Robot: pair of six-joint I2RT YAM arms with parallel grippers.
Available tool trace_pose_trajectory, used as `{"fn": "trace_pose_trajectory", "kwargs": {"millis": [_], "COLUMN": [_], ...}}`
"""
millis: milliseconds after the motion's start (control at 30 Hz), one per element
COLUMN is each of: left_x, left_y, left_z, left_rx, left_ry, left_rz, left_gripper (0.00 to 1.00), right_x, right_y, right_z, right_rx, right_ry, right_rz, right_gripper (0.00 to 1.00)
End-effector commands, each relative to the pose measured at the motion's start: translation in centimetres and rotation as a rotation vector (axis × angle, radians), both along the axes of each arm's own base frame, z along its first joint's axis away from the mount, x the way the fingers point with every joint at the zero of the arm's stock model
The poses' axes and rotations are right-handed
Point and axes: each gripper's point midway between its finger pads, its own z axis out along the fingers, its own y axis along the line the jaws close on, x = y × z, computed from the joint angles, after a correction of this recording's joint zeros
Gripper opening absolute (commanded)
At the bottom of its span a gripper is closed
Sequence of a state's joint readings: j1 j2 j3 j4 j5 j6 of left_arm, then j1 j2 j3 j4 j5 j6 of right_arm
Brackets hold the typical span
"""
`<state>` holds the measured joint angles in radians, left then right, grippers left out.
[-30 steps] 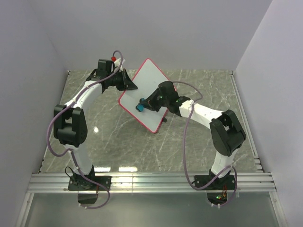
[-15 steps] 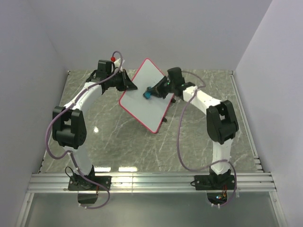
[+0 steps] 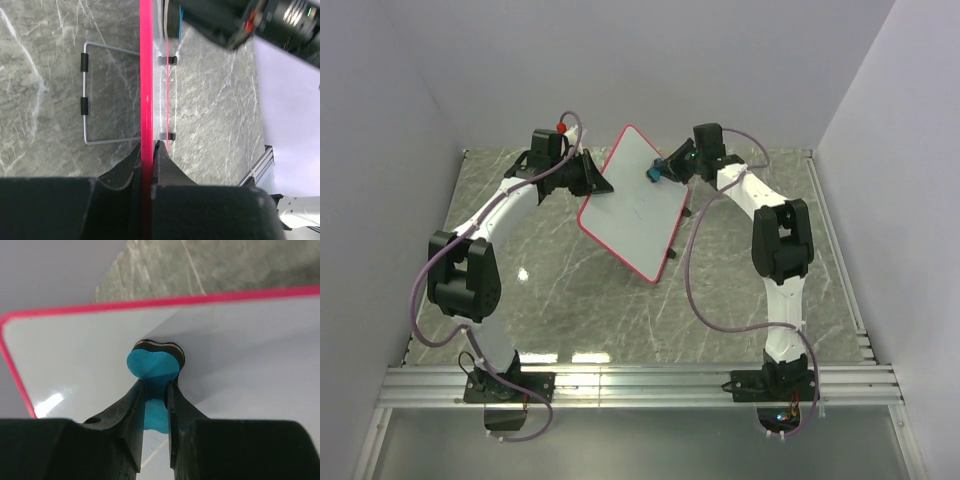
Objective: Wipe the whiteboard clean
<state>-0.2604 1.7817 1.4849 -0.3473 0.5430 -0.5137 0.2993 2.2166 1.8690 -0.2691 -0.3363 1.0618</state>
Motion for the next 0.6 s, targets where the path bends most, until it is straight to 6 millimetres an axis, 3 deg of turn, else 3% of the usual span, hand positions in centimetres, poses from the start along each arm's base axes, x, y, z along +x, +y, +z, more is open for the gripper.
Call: {"fn": "trace_pose_trajectory", "kwargs": {"millis": [0, 33, 67, 100, 167, 200, 267, 333, 433, 567], "left_x": [-2.8, -2.6, -2.5, -2.5, -2.3, -2.2, -2.0, -2.1, -2.1, -2.2], "left_y": [-1.1, -1.1, -1.2, -1.3, -1.4, -1.4, -1.5, -1.5, -1.4, -1.5], "left_z": [-3.0, -3.0, -3.0, -3.0, -3.3, -3.4, -3.5, -3.7, -4.1, -4.2], "left_rx": [0.14, 0.137, 0.134, 0.131, 0.129, 0.129, 0.127, 0.127, 0.131, 0.128], "left_ry": [-0.004, -0.008, -0.008, -0.008, -0.003, -0.004, -0.007, -0.003, 0.0, 0.002], "left_rz": [-0.117, -0.113, -0.112, -0.115, -0.112, -0.11, -0.111, -0.113, -0.109, -0.111], "left_gripper": [0.0, 0.0, 0.0, 0.01, 0.0, 0.0, 0.0, 0.0, 0.0, 0.0], "right_x": [-6.8, -7.6, -9.8, -11.2, -14.6, -16.1, -19.0, -20.8, -22.4, -21.9], "right_y": [3.2, 3.7, 3.6, 5.0, 5.2, 6.7, 7.2, 8.5, 9.4, 10.0], "right_z": [-5.5, -5.3, -5.8, -5.6, -6.3, -6.1, -6.8, -6.7, -6.5, -5.3], "right_rx": [-0.087, -0.081, -0.085, -0.07, -0.057, -0.037, -0.028, -0.015, -0.018, -0.009], "right_ry": [0.139, 0.127, 0.15, 0.131, 0.168, 0.151, 0.182, 0.182, 0.183, 0.161], "right_rz": [0.106, 0.116, 0.125, 0.154, 0.163, 0.196, 0.213, 0.248, 0.271, 0.276], "right_gripper": [0.0, 0.0, 0.0, 0.0, 0.0, 0.0, 0.0, 0.0, 0.0, 0.0]}}
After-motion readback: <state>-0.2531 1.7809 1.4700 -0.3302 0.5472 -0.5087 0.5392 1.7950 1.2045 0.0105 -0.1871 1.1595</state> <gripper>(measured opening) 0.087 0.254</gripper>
